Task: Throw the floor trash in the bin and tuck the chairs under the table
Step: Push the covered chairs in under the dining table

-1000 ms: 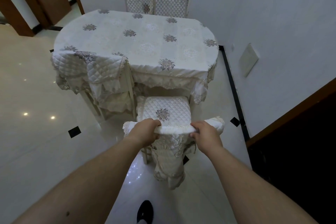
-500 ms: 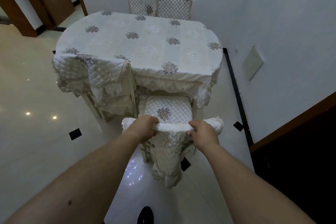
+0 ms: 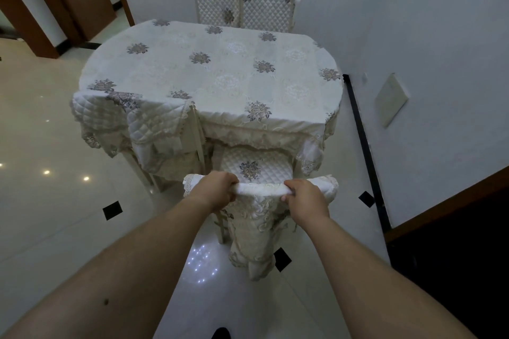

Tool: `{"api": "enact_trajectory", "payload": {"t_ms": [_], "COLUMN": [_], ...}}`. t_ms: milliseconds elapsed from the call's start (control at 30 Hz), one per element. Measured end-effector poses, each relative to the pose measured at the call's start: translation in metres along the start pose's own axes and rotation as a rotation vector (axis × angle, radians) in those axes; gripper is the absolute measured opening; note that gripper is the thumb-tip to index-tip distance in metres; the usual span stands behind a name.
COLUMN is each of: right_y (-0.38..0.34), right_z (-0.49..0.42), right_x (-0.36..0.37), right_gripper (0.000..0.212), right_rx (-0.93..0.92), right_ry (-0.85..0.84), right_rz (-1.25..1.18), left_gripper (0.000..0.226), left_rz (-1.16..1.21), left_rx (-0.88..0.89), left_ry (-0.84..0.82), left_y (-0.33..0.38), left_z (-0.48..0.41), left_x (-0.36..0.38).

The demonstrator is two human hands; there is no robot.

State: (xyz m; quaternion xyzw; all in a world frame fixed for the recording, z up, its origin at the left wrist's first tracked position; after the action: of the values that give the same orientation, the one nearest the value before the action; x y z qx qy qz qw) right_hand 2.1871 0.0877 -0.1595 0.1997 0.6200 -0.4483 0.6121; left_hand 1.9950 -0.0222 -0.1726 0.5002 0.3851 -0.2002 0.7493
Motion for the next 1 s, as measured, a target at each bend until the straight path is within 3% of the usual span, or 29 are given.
{"api": "enact_trajectory", "payload": {"t_ms": [167, 300, 733, 1000], "right_y": [0.0, -0.001, -0.015, -0.027], "right_z": [-0.027, -0.047, -0.12, -0.161], "right_x": [0.0, -0.005, -0.008, -0.007], "right_gripper": [0.014, 0.024, 0.021, 0.004], "right_rx": [-0.003, 0.014, 0.052, 0.044], "right_ry": [0.002, 0.015, 0.04, 0.07], "right_rz": [-0.008, -0.015, -0.028, 0.003], "left_gripper": [0.023, 0.019, 0.023, 0.025], "left_rz": [-0.004, -0.001, 0.021, 0.021], "left_rx": [-0.014, -0.017, 0.007, 0.023], "left_ry": [-0.005, -0.008, -0.018, -0.057], "left_y": [0.0, -0.001, -0.018, -0.032], "left_z": [-0.025, -0.044, -0.117, -0.162], "left_x": [-0.008, -0.015, -0.044, -0.064]}}
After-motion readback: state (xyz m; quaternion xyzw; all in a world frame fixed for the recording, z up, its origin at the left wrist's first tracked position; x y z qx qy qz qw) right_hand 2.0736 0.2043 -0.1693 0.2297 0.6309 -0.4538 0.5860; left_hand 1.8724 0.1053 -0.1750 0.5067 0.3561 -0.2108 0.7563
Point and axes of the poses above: each hand's wrist, its own z-axis away from the middle knuckle, its own x-axis out of the palm, y = z × x, the point moved 8 cm from there along -z, towards the middle knuckle, and after that the axes turned 13 degrees about z, right-handed, at the moved point
